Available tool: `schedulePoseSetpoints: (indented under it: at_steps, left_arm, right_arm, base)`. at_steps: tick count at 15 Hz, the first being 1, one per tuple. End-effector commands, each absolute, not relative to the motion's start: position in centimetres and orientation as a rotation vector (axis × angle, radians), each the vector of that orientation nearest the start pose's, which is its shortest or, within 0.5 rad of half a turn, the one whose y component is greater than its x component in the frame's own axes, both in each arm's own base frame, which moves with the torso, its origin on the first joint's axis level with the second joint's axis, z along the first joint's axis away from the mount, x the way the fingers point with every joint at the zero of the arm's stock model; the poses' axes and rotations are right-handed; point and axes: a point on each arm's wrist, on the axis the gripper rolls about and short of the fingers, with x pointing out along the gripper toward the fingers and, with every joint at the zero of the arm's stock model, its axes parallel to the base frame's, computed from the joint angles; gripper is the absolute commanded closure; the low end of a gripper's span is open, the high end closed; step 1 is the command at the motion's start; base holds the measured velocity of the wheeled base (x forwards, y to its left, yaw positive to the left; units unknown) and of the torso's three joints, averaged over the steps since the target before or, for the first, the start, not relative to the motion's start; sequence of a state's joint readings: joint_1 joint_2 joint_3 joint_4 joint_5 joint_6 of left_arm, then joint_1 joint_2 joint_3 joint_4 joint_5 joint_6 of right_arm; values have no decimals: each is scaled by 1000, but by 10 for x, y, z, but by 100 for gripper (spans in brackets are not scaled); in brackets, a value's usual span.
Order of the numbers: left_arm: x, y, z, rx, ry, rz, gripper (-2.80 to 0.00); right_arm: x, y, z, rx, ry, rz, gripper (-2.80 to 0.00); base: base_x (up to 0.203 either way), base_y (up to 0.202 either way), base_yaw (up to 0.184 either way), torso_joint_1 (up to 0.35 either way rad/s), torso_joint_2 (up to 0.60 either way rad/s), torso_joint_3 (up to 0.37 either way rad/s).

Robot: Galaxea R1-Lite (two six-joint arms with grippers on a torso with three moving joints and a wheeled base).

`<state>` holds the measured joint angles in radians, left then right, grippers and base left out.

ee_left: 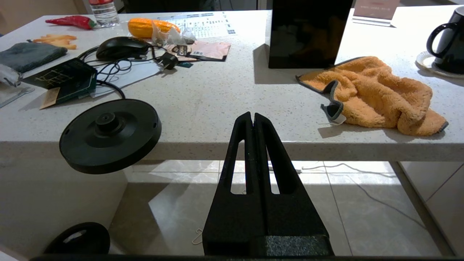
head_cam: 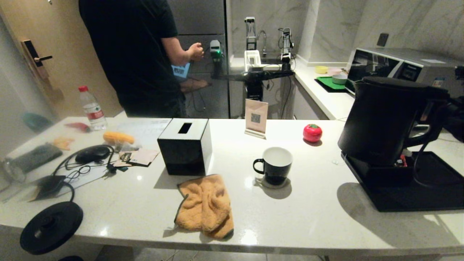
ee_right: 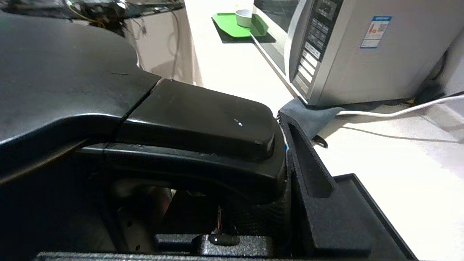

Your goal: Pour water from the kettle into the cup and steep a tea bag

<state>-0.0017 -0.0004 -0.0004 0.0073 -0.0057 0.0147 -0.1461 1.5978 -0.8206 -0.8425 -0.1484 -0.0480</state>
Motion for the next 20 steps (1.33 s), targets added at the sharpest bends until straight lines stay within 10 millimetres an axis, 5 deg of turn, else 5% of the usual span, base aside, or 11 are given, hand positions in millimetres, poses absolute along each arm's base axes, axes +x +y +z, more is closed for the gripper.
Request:
schedulePoseSetpoints:
  at_steps: [1, 11, 20]
  left_arm:
    - [-23, 0, 75, 15, 8, -8, 0]
    - [-23, 0, 75, 14, 8, -8, 0]
    - [-23, 0, 75, 14, 7, -8, 0]
  right_arm:
    - [283, -33, 240, -51, -68, -276, 0]
    - [282, 16, 240, -116, -49, -253, 0]
    - [285, 36, 230, -256, -34, -192, 0]
  base:
    - [0, 0, 0, 0, 0, 0]
    - [0, 0, 0, 0, 0, 0]
    - [0, 0, 0, 0, 0, 0]
